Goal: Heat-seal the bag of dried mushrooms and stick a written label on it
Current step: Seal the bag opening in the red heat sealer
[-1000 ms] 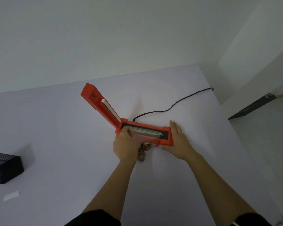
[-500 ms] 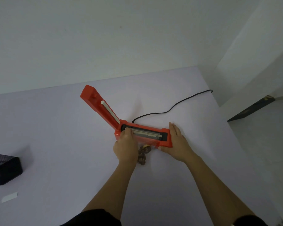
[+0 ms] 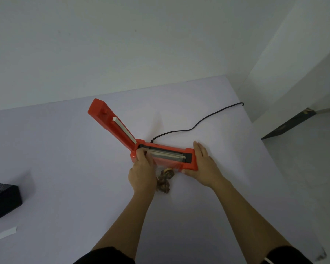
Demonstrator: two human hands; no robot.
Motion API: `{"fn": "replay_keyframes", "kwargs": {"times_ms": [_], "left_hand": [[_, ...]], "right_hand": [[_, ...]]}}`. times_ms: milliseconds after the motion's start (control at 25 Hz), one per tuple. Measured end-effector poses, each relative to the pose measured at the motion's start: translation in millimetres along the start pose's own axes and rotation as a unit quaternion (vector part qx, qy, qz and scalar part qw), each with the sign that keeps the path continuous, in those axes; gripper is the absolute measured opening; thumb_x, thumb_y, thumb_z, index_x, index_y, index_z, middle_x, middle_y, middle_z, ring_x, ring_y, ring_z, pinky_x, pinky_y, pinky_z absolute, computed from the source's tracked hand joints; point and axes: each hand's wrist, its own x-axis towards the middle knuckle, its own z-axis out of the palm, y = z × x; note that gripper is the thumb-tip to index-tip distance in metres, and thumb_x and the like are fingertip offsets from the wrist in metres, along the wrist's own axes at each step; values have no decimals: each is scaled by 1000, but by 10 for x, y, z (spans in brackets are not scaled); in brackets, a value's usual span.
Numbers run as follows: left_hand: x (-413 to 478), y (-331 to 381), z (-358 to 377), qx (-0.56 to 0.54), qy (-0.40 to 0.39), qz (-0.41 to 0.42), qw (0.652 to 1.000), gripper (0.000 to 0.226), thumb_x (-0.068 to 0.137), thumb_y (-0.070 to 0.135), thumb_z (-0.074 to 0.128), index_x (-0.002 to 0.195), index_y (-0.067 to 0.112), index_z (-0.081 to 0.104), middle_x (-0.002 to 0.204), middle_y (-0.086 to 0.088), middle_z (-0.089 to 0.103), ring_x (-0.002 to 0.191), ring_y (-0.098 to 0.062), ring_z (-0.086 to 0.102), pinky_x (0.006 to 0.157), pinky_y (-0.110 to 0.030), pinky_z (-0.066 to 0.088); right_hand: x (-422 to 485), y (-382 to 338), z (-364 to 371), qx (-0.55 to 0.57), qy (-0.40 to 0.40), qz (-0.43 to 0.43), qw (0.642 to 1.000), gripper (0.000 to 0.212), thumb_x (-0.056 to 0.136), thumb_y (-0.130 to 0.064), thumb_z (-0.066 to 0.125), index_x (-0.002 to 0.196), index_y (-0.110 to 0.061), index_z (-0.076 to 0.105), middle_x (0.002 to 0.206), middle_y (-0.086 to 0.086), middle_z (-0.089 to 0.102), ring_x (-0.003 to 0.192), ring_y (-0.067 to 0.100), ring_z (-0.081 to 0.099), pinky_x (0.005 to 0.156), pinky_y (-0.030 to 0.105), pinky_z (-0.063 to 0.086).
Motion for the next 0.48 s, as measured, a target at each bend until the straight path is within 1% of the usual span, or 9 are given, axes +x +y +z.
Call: {"fn": "replay_keyframes", "kwargs": {"times_ms": [40,80,160,200,240,280,320,400,480], "left_hand": [[-16,-35,-3,-19,14,-1,1000,22,97,30,39,105,11,46,99,-9,64,73,-27,62,64,-37,53],[-31,-84,2,-12,37,20,999,20,96,28,43,104,10,47,101,-10,62,77,-27,60,65,-38,54],[-95,-173,68,45,83,108,990,15,92,20,51,100,7,54,102,-12,61,83,-27,57,70,-39,53],[-149,-180,113,64,87,160,981,15,91,19,52,98,8,58,102,-12,62,86,-27,58,74,-39,53],[-212,-158,162,70,67,203,974,18,90,22,51,99,9,60,103,-10,64,91,-27,60,79,-39,53],[-271,-116,206,72,35,228,970,24,90,28,49,101,10,61,105,-9,65,96,-26,61,83,-39,53],[-319,-66,241,80,-3,230,970,33,88,35,48,106,11,60,107,-7,65,99,-25,62,86,-39,53],[-372,23,297,117,-74,201,970,49,82,45,50,114,9,57,112,-9,65,102,-28,63,85,-41,53],[-382,43,363,169,-129,182,960,62,73,48,64,119,8,54,117,-13,63,103,-32,63,84,-46,52]], "right_hand": [[4,-8,-2,1,2,-5,1000,107,78,-47,68,148,-16,-6,158,4,-1,143,26,18,116,48,21],[14,-21,-6,1,5,-9,1000,107,77,-46,68,148,-17,-6,158,4,-1,142,26,18,116,48,21],[35,-32,-11,2,6,-13,1000,107,77,-47,69,148,-17,-6,158,4,-2,143,26,17,116,48,21],[38,-34,-14,3,5,-16,1000,108,77,-47,69,148,-17,-7,158,4,-2,143,25,17,116,48,21],[39,-34,-18,3,2,-17,1000,108,76,-47,69,148,-17,-7,158,4,-2,143,25,17,115,48,22],[38,-38,-27,2,0,-18,1000,109,76,-46,70,148,-17,-7,158,3,-2,143,26,18,115,47,23],[38,-41,-38,-3,-3,-18,1000,110,75,-46,71,148,-17,-7,158,3,-1,142,26,19,115,47,24],[47,-37,-64,-28,-7,-23,999,109,76,-44,71,148,-16,-7,158,4,1,141,27,21,115,46,24],[56,-23,-79,-54,-11,-28,998,108,77,-43,70,147,-16,-7,158,5,2,141,28,22,115,46,24]]}}
